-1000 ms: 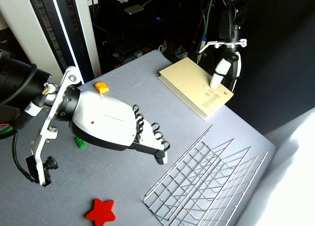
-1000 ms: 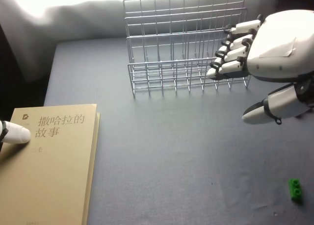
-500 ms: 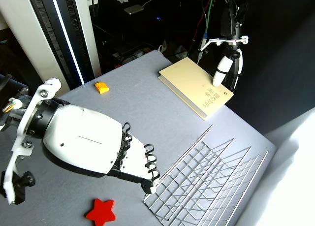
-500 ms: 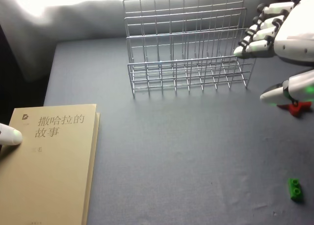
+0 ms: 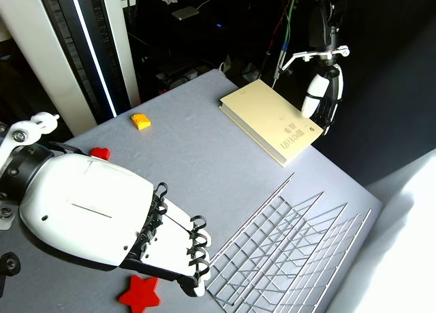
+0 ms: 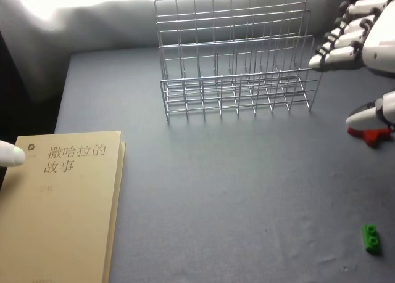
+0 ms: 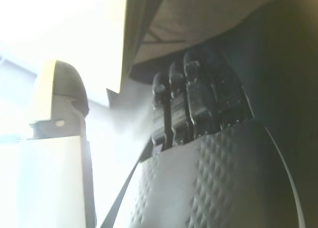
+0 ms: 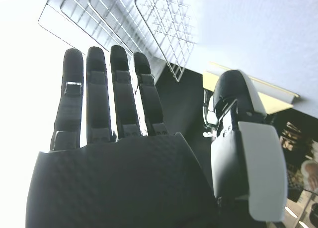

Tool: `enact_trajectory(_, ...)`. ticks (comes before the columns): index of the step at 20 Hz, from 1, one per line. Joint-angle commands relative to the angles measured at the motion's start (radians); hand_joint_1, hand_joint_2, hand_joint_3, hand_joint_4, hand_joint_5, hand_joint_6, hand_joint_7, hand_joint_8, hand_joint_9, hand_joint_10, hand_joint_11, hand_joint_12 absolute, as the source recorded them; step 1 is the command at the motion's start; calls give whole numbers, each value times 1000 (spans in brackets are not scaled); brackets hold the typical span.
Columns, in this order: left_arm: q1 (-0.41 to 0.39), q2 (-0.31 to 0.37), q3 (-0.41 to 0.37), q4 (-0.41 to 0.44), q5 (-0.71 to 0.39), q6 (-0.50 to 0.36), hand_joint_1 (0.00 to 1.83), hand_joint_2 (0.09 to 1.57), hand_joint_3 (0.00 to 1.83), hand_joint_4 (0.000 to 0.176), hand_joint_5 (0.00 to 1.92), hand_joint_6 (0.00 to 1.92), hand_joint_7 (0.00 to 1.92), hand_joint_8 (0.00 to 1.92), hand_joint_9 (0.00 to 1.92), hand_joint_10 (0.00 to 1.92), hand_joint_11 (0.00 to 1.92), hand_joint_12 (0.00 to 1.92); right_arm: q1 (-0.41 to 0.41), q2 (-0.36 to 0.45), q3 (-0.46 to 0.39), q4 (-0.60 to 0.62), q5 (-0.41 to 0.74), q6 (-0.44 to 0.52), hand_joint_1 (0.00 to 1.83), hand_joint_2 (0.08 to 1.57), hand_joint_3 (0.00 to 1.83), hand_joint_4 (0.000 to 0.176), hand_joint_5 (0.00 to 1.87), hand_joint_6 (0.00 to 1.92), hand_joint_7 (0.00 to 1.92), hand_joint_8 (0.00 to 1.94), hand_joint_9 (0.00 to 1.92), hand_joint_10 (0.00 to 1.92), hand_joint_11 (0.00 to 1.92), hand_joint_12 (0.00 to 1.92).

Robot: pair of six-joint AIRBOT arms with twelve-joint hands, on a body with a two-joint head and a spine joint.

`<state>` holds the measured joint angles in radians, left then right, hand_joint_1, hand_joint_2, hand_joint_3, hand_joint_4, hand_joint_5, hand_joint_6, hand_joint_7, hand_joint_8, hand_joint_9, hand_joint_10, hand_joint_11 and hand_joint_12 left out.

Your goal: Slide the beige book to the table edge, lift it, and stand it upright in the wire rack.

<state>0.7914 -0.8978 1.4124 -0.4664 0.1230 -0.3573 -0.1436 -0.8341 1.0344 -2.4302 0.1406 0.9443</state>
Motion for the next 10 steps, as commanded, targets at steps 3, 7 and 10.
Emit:
enact_trajectory(3,-4,16,0,-6,-56,-7,1069,1081,6,0,351,1,346,2,329,1,0,715,49,8,4,4,-6,-52,209,1152,0,0,299,7,329,7,320,7,0,816)
enact_trajectory(7,-3,17,0,-5,-56,-6,1109,1071,0,0,382,7,341,1,329,2,0,741,75,18,11,4,32,-84,194,1164,2,0,281,2,312,2,306,3,0,781)
enact_trajectory(10,-2,19,3,-5,-56,-6,1126,1071,0,0,434,21,363,5,346,6,0,778,90,21,23,4,73,-90,241,1146,0,0,280,5,319,4,323,6,0,804)
